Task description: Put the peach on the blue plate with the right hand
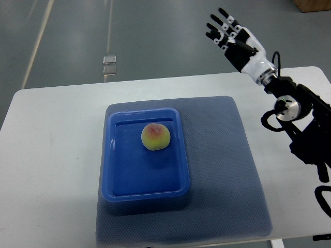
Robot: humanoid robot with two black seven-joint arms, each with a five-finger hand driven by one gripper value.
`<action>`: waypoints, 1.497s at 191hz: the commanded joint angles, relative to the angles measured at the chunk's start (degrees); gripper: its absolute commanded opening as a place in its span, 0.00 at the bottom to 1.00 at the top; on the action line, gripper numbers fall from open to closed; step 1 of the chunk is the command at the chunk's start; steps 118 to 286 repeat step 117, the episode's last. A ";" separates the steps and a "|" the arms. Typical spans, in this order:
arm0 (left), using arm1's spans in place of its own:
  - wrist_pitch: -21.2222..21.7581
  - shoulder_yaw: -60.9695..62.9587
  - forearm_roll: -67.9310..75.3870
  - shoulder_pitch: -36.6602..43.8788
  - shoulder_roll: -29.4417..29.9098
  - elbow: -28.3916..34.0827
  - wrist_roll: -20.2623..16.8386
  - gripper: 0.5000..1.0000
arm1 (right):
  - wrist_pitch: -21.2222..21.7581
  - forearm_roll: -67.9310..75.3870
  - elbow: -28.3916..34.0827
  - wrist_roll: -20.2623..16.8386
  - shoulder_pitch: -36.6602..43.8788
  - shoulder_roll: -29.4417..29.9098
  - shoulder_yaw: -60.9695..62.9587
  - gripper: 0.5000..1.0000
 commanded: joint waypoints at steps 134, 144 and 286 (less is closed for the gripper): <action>0.08 0.11 0.18 0.00 0.00 -0.13 -0.01 1.00 | 6.52 9.35 -9.09 1.89 -5.16 4.88 0.80 0.86; 0.08 0.11 0.18 0.00 0.00 -0.13 -0.01 1.00 | 6.52 9.35 -9.09 1.89 -5.16 4.88 0.80 0.86; 0.08 0.11 0.18 0.00 0.00 -0.13 -0.01 1.00 | 6.52 9.35 -9.09 1.89 -5.16 4.88 0.80 0.86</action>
